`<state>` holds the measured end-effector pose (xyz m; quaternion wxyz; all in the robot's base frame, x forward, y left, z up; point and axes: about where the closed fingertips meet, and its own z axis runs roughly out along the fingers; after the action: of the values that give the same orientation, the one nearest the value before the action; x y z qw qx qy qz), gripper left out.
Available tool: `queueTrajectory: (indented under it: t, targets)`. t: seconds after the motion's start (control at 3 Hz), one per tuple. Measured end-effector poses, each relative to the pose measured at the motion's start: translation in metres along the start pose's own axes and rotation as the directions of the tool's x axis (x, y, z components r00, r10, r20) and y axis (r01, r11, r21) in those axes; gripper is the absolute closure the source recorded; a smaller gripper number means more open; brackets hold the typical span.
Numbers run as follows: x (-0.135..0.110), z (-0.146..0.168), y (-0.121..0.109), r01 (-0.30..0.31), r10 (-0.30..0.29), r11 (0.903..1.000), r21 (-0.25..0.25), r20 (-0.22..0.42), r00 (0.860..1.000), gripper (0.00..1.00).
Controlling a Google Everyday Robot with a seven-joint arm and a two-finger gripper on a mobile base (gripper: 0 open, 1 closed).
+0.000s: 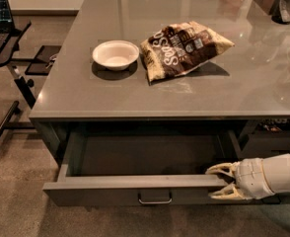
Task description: Open top drawer
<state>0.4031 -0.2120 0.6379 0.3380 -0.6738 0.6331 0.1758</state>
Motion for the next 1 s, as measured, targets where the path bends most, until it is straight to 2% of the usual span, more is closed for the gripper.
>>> queueTrajectory:
  t: [0.33, 0.67, 1.0]
  targets:
    - [0.0005, -0.0036, 0.0066, 0.001, -0.001, 1.0, 0.001, -0.002, 1.0, 1.0]
    - [-0.0022, -0.0026, 0.0084, 0.001, -0.001, 1.0, 0.001, -0.002, 1.0, 1.0]
    - [-0.0022, -0.0025, 0.0084, 0.001, -0.001, 1.0, 0.001, -0.002, 1.0, 0.81]
